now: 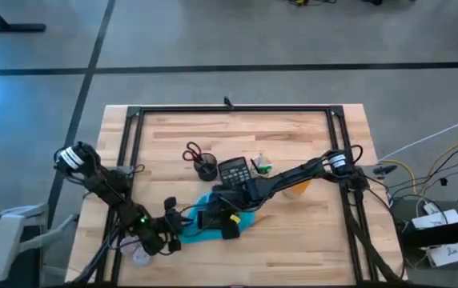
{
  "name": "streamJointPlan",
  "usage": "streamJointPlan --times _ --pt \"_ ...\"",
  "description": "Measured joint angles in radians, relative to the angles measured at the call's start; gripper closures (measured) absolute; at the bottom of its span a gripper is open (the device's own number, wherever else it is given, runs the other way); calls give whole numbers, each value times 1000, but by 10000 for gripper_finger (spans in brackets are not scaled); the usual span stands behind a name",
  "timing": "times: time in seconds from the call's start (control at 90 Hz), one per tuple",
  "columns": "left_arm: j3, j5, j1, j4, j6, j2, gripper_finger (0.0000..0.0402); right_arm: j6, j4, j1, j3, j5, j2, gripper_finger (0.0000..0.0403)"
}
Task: Apply microfiber cloth
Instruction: Wipe the front and back of the cellphone with the blue microfiber cloth
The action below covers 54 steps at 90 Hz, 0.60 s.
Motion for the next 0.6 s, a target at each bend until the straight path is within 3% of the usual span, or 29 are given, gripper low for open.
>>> streamJointPlan --times 0.267,0.6 --pt "0 -1 45 88 82 0 381 49 166 -3 -1 0 127 403" --pt "-2 0 50 80 119 0 381 79 454 -28 0 -6 220 403"
